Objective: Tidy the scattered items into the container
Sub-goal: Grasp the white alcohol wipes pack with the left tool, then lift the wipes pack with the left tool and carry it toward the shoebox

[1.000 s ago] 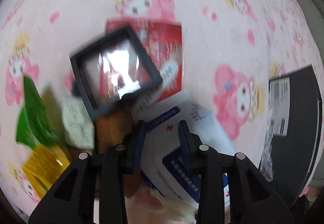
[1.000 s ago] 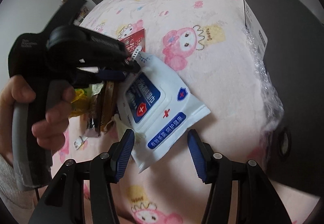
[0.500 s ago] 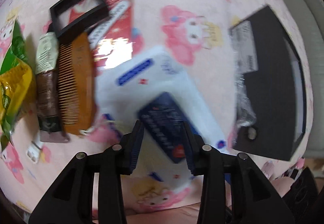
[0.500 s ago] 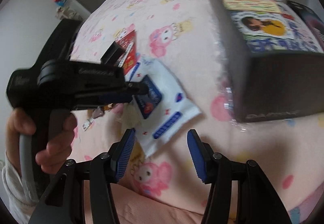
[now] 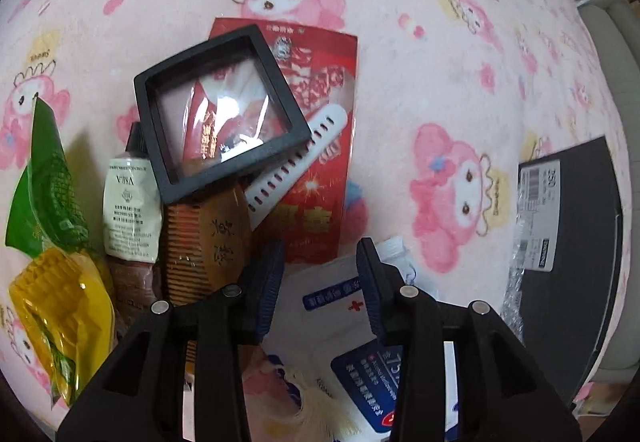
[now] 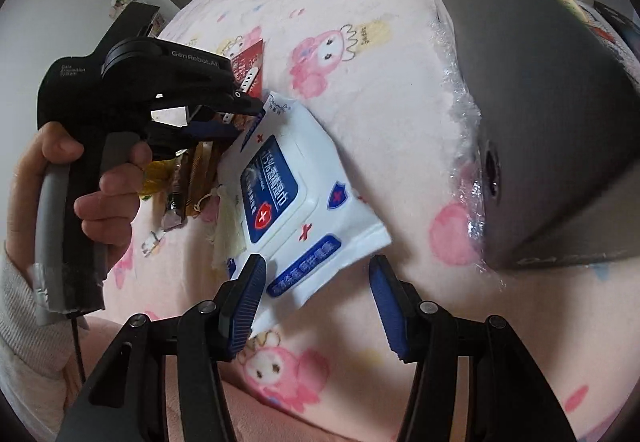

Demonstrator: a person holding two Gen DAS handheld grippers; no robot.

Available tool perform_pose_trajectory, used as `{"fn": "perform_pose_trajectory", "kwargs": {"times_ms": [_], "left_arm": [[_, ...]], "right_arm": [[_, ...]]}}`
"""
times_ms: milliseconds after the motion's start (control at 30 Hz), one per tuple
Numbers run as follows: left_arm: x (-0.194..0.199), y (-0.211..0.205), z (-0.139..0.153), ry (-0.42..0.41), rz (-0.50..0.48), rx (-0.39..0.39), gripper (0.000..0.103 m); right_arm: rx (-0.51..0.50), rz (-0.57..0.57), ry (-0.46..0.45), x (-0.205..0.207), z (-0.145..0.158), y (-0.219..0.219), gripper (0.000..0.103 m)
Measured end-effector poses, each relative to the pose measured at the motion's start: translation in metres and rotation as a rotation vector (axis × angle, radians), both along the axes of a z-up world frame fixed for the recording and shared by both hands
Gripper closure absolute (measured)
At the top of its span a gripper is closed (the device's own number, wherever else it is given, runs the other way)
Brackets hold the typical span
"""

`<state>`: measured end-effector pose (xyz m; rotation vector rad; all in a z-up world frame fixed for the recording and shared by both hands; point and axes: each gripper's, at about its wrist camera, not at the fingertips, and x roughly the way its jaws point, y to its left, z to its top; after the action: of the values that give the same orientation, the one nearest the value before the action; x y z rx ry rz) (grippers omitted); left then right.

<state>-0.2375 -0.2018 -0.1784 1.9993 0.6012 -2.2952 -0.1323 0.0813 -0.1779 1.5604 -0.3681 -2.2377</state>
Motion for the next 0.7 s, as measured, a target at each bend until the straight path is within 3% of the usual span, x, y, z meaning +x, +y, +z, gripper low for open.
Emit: {"fn": "perform_pose_trajectory", "kwargs": {"times_ms": [433, 700], "left_arm": [[0.038, 0.003, -0.002, -0.106, -0.104, 0.071, 0.066], [0.1, 0.025, 0.012, -0.104, -0.192, 0.206, 0.066]], "right_arm": [[0.027, -0.028, 0.022, 0.012, 0.018, 0.02, 0.054], [0.114, -0.103, 0.009, 0.031, 0.029, 0.085, 0.055]]}}
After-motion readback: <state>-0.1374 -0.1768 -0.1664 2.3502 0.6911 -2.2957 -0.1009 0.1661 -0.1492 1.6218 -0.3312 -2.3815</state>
